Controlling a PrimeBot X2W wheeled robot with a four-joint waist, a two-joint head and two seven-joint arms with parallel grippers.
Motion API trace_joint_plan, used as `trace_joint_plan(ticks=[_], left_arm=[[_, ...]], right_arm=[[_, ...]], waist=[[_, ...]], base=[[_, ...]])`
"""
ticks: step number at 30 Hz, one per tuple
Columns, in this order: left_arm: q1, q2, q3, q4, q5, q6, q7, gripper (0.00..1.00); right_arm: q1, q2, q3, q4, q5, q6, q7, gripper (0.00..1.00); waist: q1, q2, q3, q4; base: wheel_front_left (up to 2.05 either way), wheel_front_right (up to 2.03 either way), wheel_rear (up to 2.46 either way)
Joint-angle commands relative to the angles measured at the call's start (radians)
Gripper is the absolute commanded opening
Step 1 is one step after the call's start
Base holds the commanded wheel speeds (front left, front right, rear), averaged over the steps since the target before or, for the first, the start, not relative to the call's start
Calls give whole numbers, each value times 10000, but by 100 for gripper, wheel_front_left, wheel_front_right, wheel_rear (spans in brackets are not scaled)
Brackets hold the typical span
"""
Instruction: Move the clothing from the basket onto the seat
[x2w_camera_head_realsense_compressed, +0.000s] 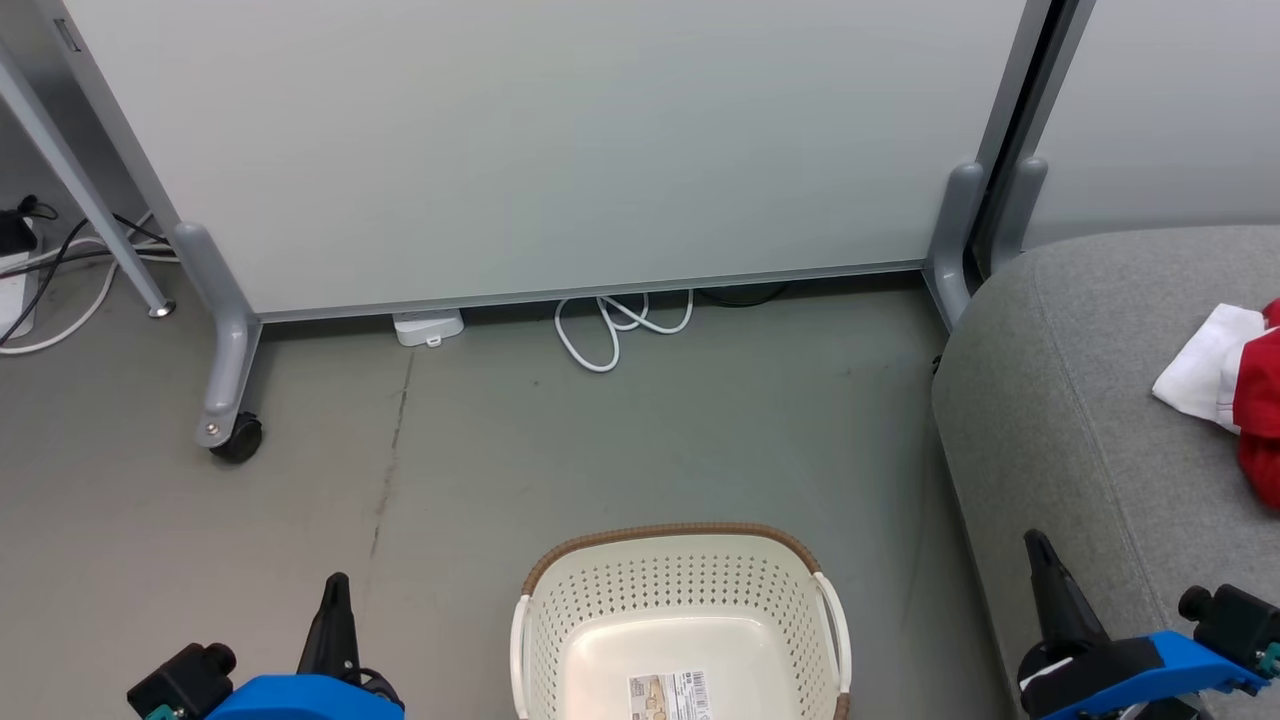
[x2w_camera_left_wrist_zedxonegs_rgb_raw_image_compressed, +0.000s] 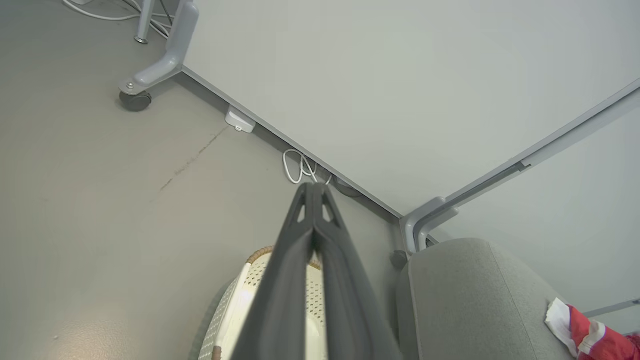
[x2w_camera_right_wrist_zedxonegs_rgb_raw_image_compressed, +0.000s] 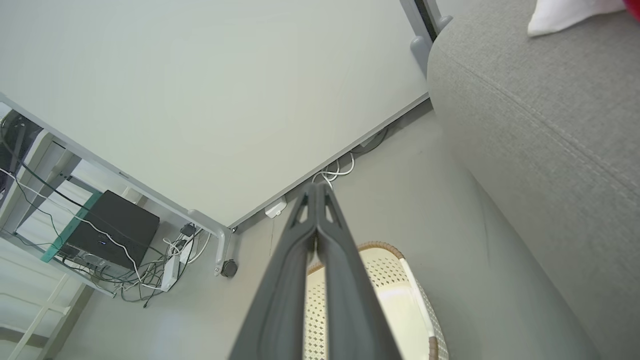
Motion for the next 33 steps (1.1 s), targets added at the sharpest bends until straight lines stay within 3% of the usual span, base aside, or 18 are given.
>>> trace_joint_plan(ticks=[1,33], left_arm=[[-278,11,67,-199,-299,-8,83,0],[-586,-3,617,-885,-3830,-16,1080,0]], right_arm=[[-299,-61,-39,-167,357,1,32,0],[-601,-96,-150,-190,4185,3,577,0]], waist=[[-1,-1,-1,-8],[-1,-1,-30,-217]], base=[[0,0,0],[0,0,0]])
